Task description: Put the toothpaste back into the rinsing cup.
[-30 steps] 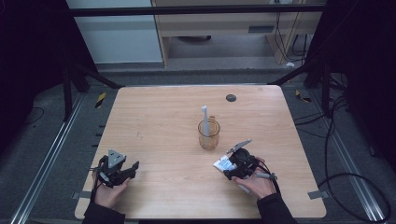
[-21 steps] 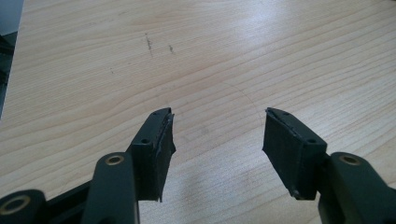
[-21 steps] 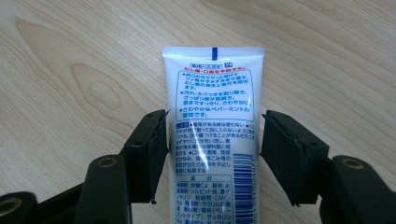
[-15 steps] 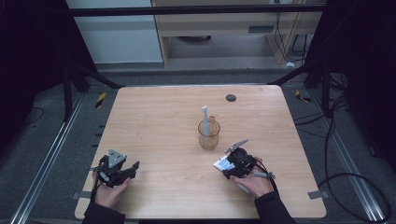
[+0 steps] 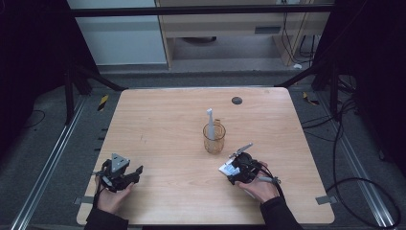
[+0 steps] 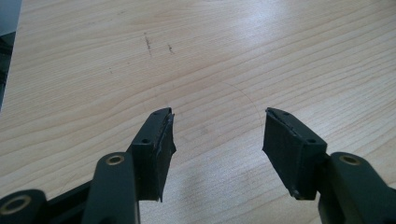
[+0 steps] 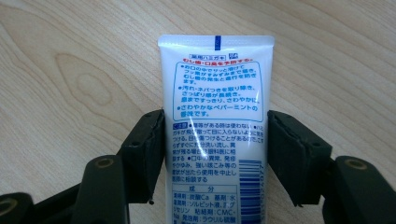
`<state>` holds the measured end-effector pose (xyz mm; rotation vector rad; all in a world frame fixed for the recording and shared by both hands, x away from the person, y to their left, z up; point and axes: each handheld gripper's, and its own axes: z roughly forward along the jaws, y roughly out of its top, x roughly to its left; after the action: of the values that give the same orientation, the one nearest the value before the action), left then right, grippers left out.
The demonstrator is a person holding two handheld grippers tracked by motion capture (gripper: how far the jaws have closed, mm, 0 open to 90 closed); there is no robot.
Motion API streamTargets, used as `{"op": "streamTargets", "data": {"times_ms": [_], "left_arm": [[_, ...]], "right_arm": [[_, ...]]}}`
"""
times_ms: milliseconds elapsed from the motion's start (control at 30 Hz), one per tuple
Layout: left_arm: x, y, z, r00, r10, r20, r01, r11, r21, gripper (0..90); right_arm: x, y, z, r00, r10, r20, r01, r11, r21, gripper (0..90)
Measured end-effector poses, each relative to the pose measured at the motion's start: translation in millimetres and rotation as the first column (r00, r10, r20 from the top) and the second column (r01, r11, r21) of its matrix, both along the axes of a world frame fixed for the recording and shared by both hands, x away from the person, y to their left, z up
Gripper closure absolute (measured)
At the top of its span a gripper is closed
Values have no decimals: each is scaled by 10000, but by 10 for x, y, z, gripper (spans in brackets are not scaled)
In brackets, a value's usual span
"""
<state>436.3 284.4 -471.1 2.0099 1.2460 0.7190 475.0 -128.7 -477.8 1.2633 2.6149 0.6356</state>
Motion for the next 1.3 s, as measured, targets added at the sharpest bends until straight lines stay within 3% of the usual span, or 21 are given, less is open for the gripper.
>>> {"op": "streamTargets", "data": {"times_ms": [267,700,1067,1300], "left_arm": [[0,-2,1,10000,-34,-4,34,10000,23,424],[-1,-1,2,10000,-26,6,26,10000,-5,425],[-1,-1,4,10000,-9,27,10,10000,-28,425],[-3,-3,5,10000,-19,22,19,10000,-16,425]], "right_arm": [[0,-3,4,10000,-26,52,26,10000,-23,432],[-29,-57,101,9996,-240,156,235,9993,288,651],[-60,-113,186,9992,-329,219,314,9976,624,692],[-103,-213,371,9931,-641,983,500,9889,1398,698]]}}
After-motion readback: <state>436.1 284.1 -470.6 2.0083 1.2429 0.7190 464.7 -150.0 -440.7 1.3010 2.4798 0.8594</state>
